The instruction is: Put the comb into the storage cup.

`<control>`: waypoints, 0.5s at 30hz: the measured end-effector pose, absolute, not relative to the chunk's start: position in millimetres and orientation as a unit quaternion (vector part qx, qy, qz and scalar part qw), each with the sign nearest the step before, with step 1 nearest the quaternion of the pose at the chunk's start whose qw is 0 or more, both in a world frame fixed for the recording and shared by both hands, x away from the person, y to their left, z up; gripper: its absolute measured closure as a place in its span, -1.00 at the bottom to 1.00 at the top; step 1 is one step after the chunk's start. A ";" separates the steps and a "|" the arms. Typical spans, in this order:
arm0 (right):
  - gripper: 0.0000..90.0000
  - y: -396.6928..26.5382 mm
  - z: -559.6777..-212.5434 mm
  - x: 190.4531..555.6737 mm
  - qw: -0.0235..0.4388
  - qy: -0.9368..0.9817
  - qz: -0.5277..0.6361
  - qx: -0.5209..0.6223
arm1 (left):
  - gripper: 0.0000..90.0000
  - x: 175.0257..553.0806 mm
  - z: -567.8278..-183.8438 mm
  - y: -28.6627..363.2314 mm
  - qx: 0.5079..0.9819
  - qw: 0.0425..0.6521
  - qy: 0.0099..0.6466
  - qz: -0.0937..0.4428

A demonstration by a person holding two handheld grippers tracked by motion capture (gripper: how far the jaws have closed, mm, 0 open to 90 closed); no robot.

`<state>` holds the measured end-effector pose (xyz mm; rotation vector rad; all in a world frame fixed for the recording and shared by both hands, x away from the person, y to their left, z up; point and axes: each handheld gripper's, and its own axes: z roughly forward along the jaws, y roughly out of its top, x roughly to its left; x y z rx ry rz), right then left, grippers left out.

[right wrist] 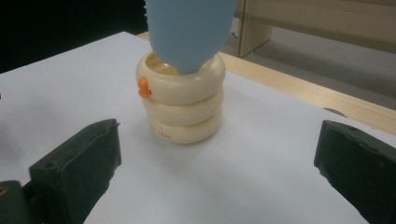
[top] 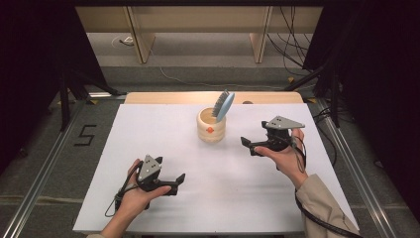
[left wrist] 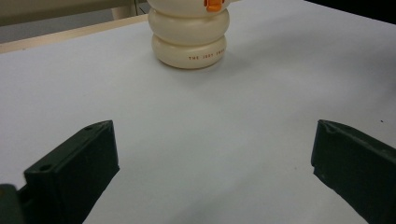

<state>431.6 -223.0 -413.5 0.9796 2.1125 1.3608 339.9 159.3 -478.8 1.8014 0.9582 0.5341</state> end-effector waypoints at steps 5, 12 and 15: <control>-0.97 -227.9 -416.0 427.0 0.218 0.767 0.490 0.352 | -1.00 339.8 -478.6 159.6 0.743 0.494 0.395 0.221; -0.97 -234.3 -420.2 420.5 0.215 0.770 0.488 0.351 | -1.00 339.8 -478.6 159.8 0.743 0.493 0.395 0.221; -0.97 -237.3 -421.3 417.8 0.214 0.770 0.488 0.350 | -1.00 339.8 -478.5 159.8 0.743 0.493 0.395 0.222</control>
